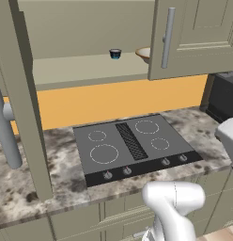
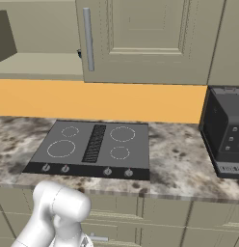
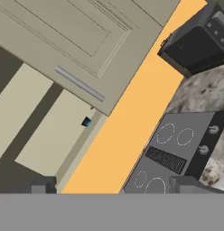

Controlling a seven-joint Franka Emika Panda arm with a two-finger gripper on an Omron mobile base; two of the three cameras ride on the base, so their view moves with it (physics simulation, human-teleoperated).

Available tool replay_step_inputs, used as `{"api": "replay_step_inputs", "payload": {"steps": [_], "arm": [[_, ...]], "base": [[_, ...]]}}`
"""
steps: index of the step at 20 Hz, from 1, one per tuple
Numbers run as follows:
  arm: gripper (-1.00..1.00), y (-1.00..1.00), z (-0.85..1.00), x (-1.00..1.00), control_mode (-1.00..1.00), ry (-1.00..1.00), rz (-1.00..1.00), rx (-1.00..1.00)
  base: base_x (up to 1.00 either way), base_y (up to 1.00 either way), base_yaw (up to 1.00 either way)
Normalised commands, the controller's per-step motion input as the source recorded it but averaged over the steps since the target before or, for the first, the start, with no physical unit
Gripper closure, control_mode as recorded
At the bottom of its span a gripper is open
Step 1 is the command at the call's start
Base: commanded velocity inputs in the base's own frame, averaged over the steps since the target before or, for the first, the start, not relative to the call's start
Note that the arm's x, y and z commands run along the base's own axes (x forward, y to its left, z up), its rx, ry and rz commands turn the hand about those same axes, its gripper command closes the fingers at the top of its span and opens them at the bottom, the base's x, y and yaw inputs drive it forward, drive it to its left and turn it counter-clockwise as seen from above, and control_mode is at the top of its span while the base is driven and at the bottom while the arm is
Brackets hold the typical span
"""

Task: Pick the mug and place it in the sink. Pick the bowl and place it in the open cabinet and then close the cabinet.

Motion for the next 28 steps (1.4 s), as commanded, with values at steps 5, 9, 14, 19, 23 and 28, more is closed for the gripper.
{"api": "replay_step_inputs", "payload": {"steps": [5,9,14,19,23,28], "arm": [[-1.00,0.94,-0.11,-0.01,-1.00,-0.19,-0.09,0.00],[-1.00,0.81,-0.38,-0.03,-1.00,-0.21,-0.13,0.12],[-1.00,0.66,-0.41,-0.21,-1.00,-0.28,-0.13,0.20],[-1.00,0.46,-0.27,-0.39,-1.00,-0.35,-0.15,0.23],[-1.00,0.58,-0.06,-0.21,-1.00,-0.29,-0.14,0.08],[-1.00,0.63,0.01,0.00,-1.00,-0.13,-0.13,-0.01]], "base": [[0.00,0.00,0.00],[0.00,0.00,0.00],[0.00,0.00,0.00],[0.00,0.00,0.00],[0.00,0.00,0.00],[0.00,0.00,0.00]]}}
